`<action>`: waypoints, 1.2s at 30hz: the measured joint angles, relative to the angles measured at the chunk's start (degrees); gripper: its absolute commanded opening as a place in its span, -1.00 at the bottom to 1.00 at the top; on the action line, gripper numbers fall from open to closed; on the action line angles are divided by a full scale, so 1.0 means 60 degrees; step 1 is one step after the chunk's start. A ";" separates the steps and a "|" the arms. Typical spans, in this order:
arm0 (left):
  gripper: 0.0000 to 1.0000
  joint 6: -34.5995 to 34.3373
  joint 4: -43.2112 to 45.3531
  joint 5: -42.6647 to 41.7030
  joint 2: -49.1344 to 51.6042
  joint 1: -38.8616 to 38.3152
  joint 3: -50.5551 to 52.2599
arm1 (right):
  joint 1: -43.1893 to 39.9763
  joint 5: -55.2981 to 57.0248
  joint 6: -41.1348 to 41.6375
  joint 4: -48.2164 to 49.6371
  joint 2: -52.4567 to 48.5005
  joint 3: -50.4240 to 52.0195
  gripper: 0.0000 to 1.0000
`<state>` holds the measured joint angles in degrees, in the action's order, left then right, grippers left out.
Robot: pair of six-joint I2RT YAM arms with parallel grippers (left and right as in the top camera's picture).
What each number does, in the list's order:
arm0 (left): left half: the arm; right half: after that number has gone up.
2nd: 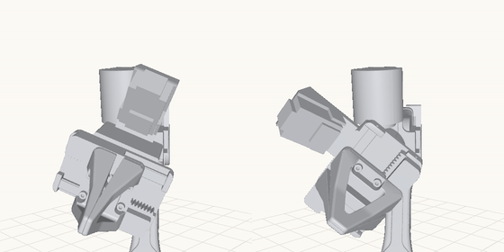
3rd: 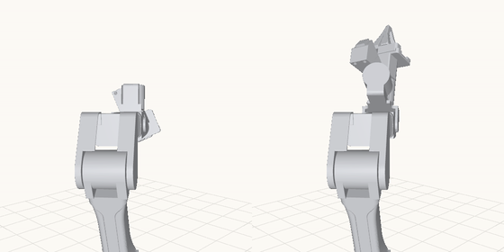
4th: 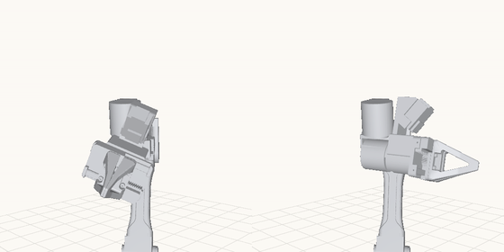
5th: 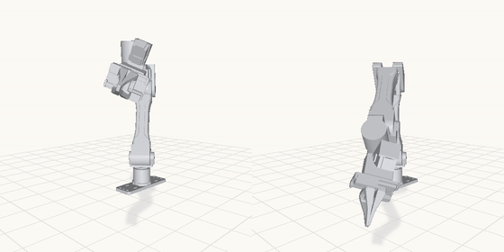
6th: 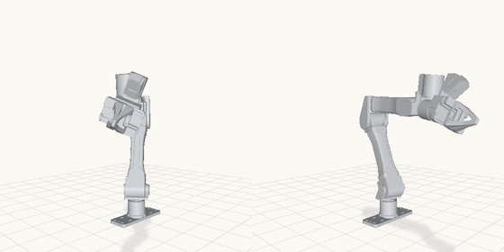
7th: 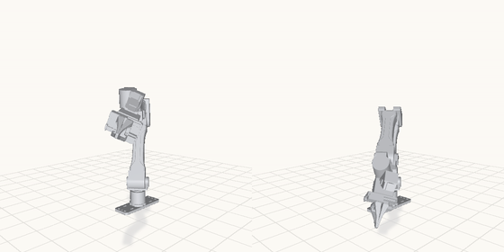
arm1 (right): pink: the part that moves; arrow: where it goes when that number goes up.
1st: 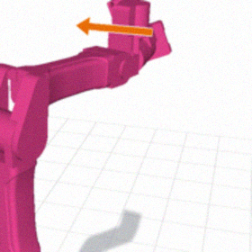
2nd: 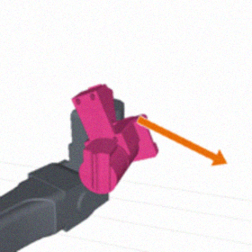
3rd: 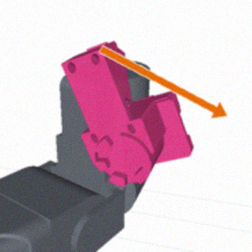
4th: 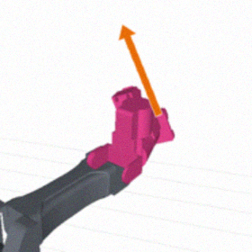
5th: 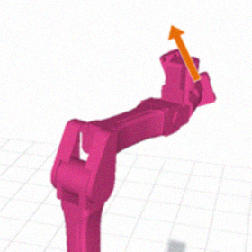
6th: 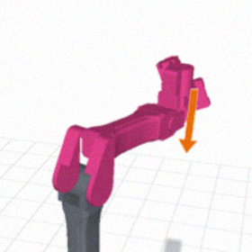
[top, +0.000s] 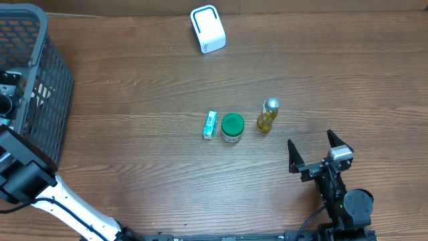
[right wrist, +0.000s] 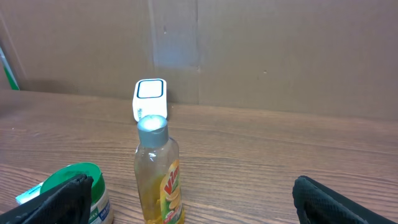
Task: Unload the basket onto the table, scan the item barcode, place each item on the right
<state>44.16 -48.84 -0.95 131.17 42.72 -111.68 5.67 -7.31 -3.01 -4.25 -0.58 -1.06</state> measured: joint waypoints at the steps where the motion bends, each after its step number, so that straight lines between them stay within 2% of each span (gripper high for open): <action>1: 1.00 0.0025 -0.0004 0.0000 0.0000 0.0000 0.0000 | 0.0000 0.0004 0.0000 -0.0007 0.0000 0.0000 1.00; 4: 1.00 0.0109 -0.0040 0.0018 0.0018 -0.0029 0.0000 | 0.0000 0.0004 0.0000 -0.0004 0.0000 0.0000 1.00; 5: 0.91 0.0109 -0.0044 0.0022 0.0033 -0.0029 0.0000 | -0.0004 0.0004 0.0000 -0.0004 0.0000 0.0000 1.00; 6: 0.78 0.0098 -0.0069 0.0029 0.0051 -0.0025 0.0000 | 0.0000 0.0004 0.0000 -0.0004 0.0000 0.0000 1.00; 10: -0.06 0.0022 -0.0138 0.0127 0.0164 -0.0025 -0.0026 | -0.0004 0.0004 0.0000 -0.0004 0.0000 0.0000 1.00; 14: -0.33 -0.0066 -0.0124 0.0204 0.0164 -0.0018 -0.0164 | 0.0000 0.0000 0.0000 -0.0011 0.0000 0.0000 1.00; 20: -0.57 -0.0729 -0.0229 0.0266 0.0164 -0.0062 -0.0466 | -0.0004 0.0004 0.0000 -0.0004 0.0000 0.0000 1.00; 27: -0.56 -0.2382 -0.0372 0.0240 -0.0029 -0.0448 -0.1137 | 0.0000 0.0004 0.0004 -0.0007 0.0000 0.0000 1.00; 31: -0.55 -0.3344 -0.0393 0.0189 -0.0925 -0.0670 -0.1413 | 0.0000 0.0004 0.0000 -0.0004 0.0000 0.0000 1.00; 36: -0.53 -0.4495 -0.0208 0.0113 -0.2936 -0.0769 -0.1738 | -0.0004 0.0004 0.0000 0.0000 0.0000 0.0000 1.00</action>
<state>17.19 -50.09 -0.27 113.56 38.11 -122.10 5.65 -7.29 -3.01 -4.25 -0.58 -1.06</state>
